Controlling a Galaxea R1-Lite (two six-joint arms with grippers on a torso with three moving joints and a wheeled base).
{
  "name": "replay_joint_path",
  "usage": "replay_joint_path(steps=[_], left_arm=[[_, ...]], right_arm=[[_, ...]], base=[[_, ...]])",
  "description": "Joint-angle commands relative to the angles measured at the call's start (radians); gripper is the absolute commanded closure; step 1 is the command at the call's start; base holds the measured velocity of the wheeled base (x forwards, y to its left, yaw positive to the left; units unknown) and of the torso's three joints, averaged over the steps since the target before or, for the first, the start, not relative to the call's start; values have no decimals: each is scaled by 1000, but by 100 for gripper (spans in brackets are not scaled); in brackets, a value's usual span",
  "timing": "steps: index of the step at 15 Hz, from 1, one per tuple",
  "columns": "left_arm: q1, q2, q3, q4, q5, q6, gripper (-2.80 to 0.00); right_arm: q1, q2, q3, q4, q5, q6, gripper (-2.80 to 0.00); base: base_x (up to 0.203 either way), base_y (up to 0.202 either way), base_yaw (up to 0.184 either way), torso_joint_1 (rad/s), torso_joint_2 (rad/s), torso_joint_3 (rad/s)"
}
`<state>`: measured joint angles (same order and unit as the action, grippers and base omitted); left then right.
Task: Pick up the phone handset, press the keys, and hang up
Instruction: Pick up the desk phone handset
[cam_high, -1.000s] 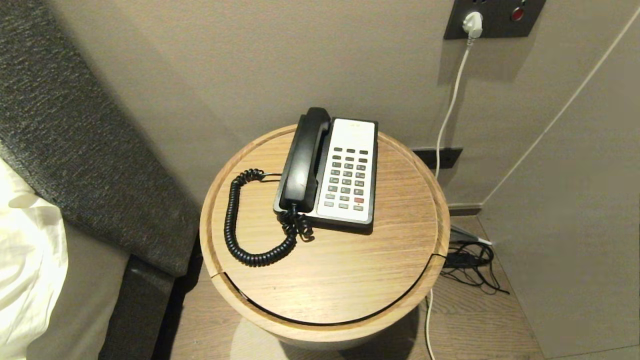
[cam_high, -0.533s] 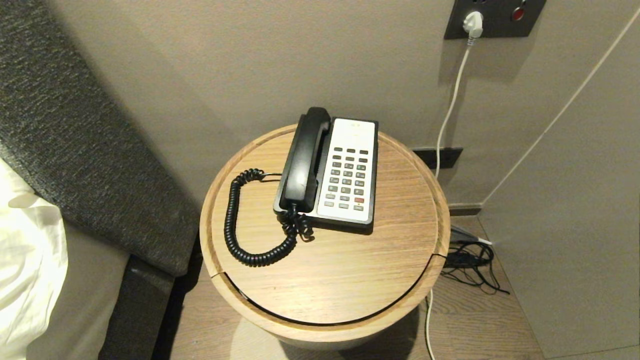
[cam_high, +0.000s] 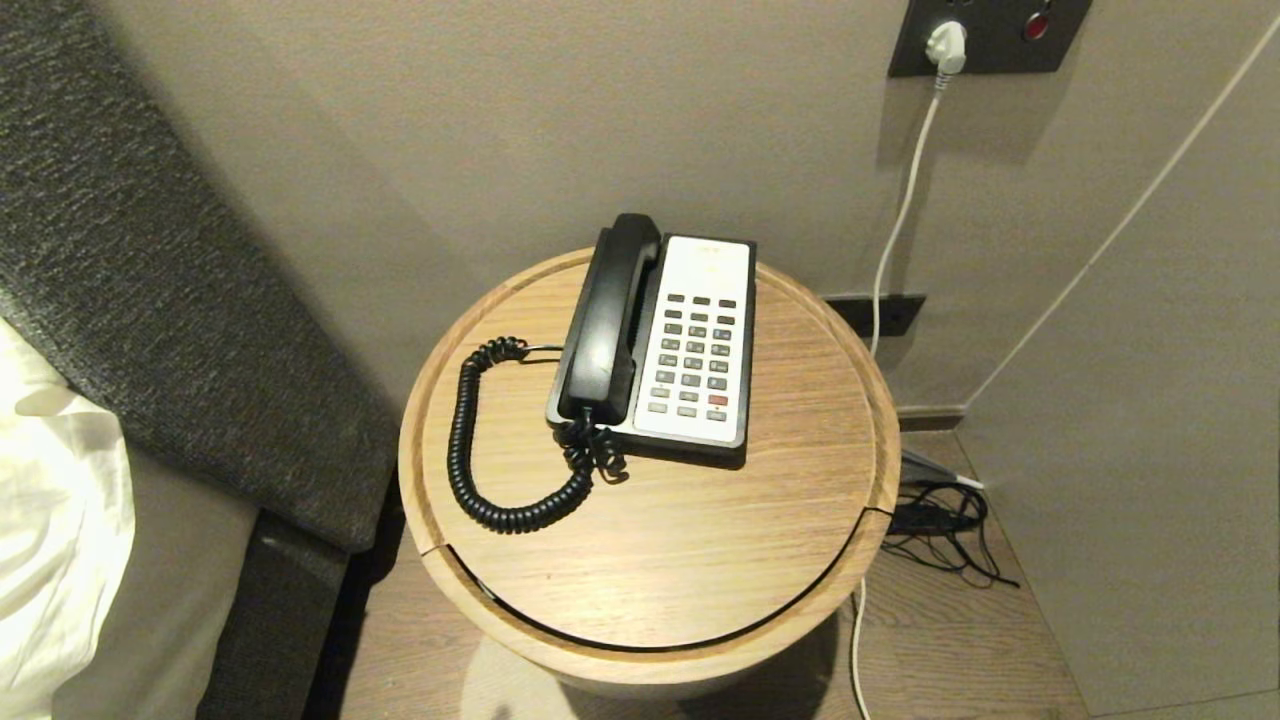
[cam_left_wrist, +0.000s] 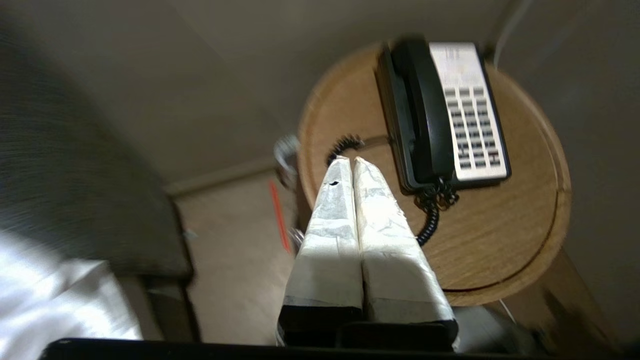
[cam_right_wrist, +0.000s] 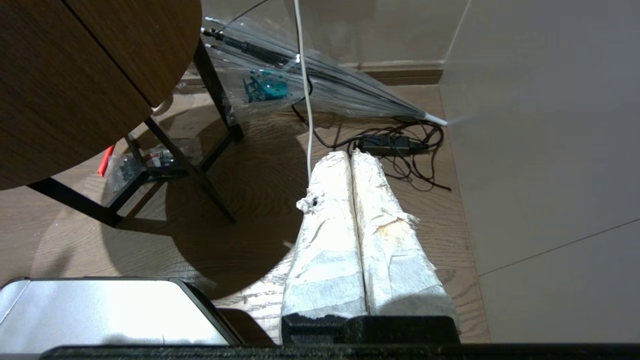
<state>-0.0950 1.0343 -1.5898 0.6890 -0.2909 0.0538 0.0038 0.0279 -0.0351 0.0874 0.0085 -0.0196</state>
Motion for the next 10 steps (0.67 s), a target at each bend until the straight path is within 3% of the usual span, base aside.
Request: replay_joint_path(steps=[1,3,7,8,10], left_arm=[[-169,336,-145,62,12,-13,0],[-322,442,-194,55,69,-60,0],[-573,561,-267,29,251,-153,0],[-600,598,-279,23,309,-175,0],[-630,645,-292,19,358,-200,0]], right_arm=[[1,0,0,0,1,0,0],[1,0,0,0,1,0,0],[1,0,0,0,1,0,0],[-1,0,0,0,1,0,0],[-1,0,0,0,1,0,0]], base=[[0,0,0,0,0,0],[0,0,0,0,0,0],[0,0,0,0,0,0],[0,0,0,0,0,0],[0,0,0,0,0,0]])
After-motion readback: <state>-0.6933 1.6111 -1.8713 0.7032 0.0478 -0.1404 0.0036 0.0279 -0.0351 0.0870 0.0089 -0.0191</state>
